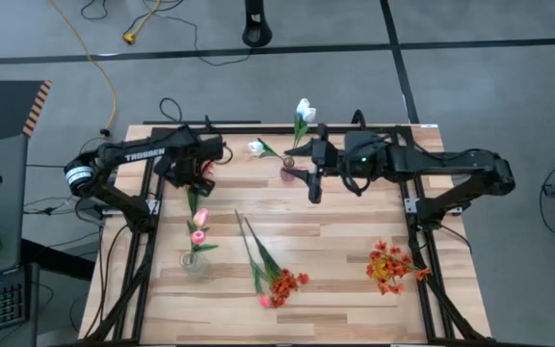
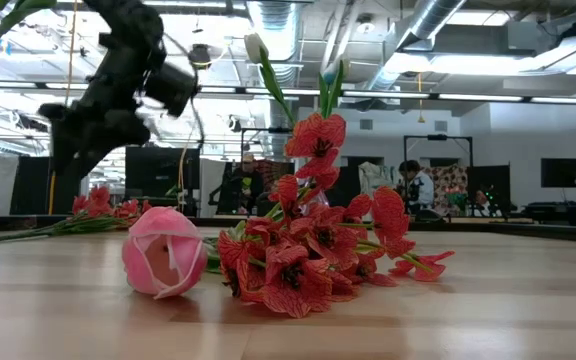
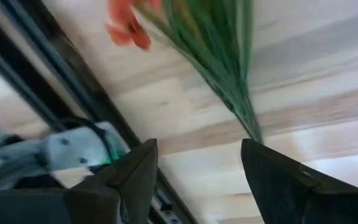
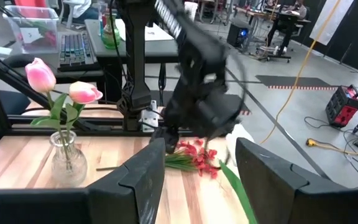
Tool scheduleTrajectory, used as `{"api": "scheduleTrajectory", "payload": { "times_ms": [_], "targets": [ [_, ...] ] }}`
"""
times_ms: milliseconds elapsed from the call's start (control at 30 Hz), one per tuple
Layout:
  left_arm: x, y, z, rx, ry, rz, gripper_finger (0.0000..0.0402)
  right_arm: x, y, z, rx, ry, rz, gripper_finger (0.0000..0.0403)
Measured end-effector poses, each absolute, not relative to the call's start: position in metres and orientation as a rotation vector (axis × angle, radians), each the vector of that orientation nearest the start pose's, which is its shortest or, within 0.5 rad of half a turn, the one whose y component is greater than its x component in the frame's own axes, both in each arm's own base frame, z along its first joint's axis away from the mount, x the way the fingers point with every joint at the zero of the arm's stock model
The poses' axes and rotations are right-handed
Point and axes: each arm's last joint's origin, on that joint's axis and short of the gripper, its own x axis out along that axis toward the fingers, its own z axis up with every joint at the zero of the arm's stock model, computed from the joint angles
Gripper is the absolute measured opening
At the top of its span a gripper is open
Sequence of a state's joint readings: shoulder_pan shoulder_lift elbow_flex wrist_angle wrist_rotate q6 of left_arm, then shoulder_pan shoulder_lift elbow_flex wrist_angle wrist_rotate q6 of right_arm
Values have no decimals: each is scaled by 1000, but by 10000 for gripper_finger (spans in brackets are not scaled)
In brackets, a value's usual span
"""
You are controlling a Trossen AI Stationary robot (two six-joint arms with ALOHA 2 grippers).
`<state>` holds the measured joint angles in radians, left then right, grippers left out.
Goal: Sort flowers into vase by color
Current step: Put left orange flower bouquet into the yellow vase
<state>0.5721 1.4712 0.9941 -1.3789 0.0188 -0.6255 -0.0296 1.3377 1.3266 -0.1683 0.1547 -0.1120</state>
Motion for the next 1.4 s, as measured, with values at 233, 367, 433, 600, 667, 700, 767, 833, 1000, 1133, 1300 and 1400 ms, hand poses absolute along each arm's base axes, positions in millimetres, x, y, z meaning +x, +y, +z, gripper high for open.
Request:
{"api": "scheduleTrajectory", "payload": {
  "times_ms": [233, 367, 433, 600, 667, 700, 767, 833, 1000, 1133, 1300, 1400],
  "targets": [
    [170, 105, 172, -1087, 1624, 900, 220, 289, -13, 406, -123, 190, -173, 221],
    [173, 107, 165, -1084, 1557, 890, 220, 291, -13, 404, -124, 199, -173, 221],
    [176, 109, 163, -1075, 1512, 894, 220, 292, -13, 403, -124, 210, -172, 221],
    [174, 109, 157, -1064, 1488, 949, 220, 291, -13, 401, -123, 228, -171, 221],
    [170, 108, 153, -1064, 1499, 994, 220, 291, -13, 401, -114, 228, -172, 221],
    [168, 107, 151, -1064, 1504, 1002, 220, 291, -13, 401, -115, 227, -172, 221],
    [168, 106, 147, -1056, 1490, 995, 220, 291, -13, 401, -115, 227, -173, 221],
    [167, 106, 142, -1058, 1467, 991, 220, 291, -13, 401, -115, 228, -173, 221],
    [167, 106, 138, -1061, 1444, 975, 204, 291, -13, 401, -115, 227, -173, 221],
    [168, 106, 138, -1057, 1436, 972, 159, 291, -13, 401, -116, 228, -173, 221],
    [169, 106, 138, -1061, 1427, 966, 83, 291, -13, 401, -116, 228, -173, 221],
    [169, 106, 138, -1057, 1426, 969, 39, 291, -13, 401, -116, 228, -173, 221]
  ]
}}
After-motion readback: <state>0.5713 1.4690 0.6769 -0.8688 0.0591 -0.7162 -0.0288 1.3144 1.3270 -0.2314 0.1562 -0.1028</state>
